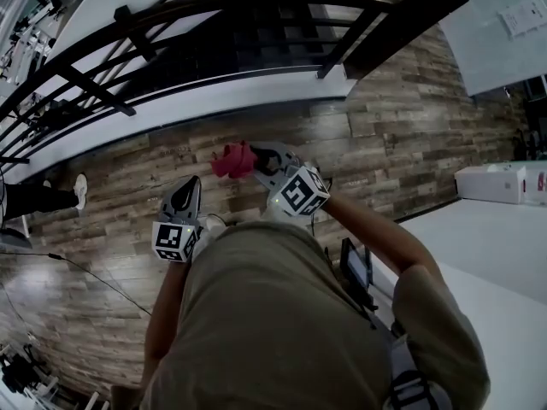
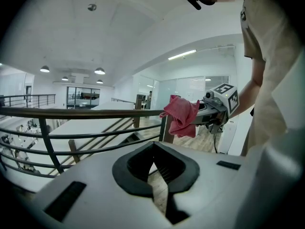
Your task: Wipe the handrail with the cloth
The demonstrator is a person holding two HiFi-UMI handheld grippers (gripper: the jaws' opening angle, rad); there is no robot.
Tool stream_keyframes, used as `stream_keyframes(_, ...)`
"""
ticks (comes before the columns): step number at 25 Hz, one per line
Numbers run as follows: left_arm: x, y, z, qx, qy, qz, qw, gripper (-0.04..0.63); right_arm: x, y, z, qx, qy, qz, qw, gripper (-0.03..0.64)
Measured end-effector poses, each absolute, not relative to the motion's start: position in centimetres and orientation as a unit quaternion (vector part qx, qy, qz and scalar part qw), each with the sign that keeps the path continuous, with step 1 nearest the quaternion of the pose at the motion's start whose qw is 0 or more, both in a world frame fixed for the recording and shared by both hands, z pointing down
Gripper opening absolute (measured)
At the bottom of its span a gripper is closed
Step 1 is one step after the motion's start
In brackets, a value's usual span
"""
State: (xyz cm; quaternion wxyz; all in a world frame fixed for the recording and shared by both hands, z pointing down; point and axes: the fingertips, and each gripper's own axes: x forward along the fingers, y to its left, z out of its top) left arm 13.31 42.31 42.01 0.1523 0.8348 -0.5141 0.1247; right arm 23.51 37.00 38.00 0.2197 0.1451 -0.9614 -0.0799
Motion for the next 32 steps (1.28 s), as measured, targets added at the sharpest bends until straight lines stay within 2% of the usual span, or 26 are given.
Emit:
stream_keyframes(12, 17.0, 42.9, 43.6, 0.849, -0.485, 0.156, 0.141, 0.015, 26.8, 40.0, 38.8, 0.185, -0.950, -0.126, 0.217, 0.089)
stream_keyframes(22, 16.6, 42.3, 44.2, 0.849, -0.483, 0.171, 0.131, 0.015, 26.9, 39.6, 40.5, 0.215, -0.945, -0.130, 0.209, 0.089)
stream_keyframes(32, 15.3, 42.7, 46.1, 0.838, -0.491, 0.184, 0.150, 0.015, 26.1, 39.0, 42.1, 0.215, -0.951, -0.102, 0.198, 0.089)
